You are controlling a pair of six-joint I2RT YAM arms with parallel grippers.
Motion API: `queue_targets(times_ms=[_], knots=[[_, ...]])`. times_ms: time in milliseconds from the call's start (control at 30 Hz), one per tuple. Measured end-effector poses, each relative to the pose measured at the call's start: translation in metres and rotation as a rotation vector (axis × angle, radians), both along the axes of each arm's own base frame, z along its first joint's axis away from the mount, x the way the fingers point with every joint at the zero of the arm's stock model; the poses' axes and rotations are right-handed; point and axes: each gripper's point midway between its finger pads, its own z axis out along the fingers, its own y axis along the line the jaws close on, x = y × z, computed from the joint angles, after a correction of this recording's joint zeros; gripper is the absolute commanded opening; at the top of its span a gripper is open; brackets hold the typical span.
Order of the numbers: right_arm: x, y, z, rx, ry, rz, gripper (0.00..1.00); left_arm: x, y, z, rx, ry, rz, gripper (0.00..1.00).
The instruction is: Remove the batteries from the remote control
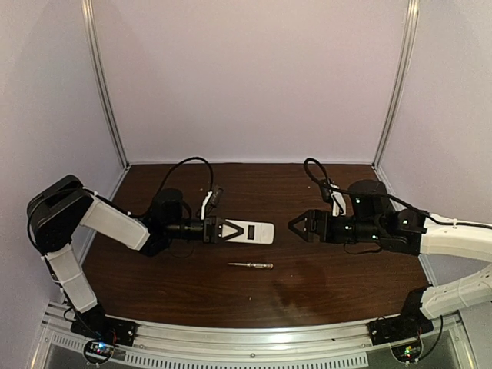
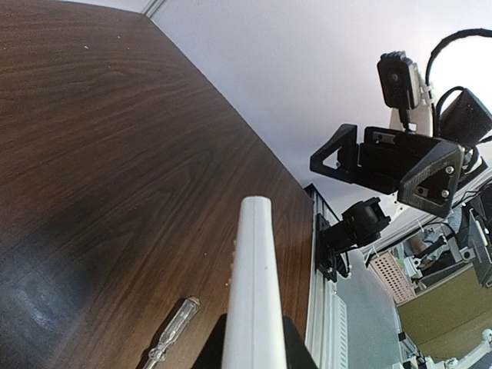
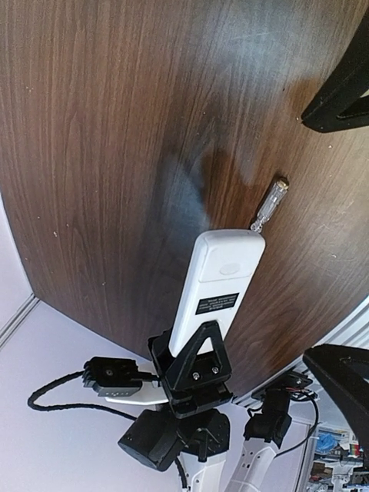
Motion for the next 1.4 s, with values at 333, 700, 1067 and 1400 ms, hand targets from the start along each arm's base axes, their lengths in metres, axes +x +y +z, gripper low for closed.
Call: queue_targets(times_ms=[333, 700, 1067, 1400], knots=[[-0.017, 0.022, -0.023, -0.025, 0.068, 0.051, 0.97, -0.003, 0.002, 0.003, -0.029, 0.036, 0.008, 0.00], [-0.016, 0.044, -0.038, -0.059, 0.077, 0.041, 0.94, -0.005, 0.002, 0.009, -0.047, 0.054, -0.001, 0.00], [0.010, 0.063, -0.042, -0.080, 0.059, -0.001, 0.76, -0.019, 0.000, 0.013, -0.058, 0.072, -0.039, 0.00], [0.014, 0.071, -0.043, -0.061, 0.057, 0.034, 0.59, -0.022, -0.001, 0.014, -0.061, 0.083, -0.048, 0.00]])
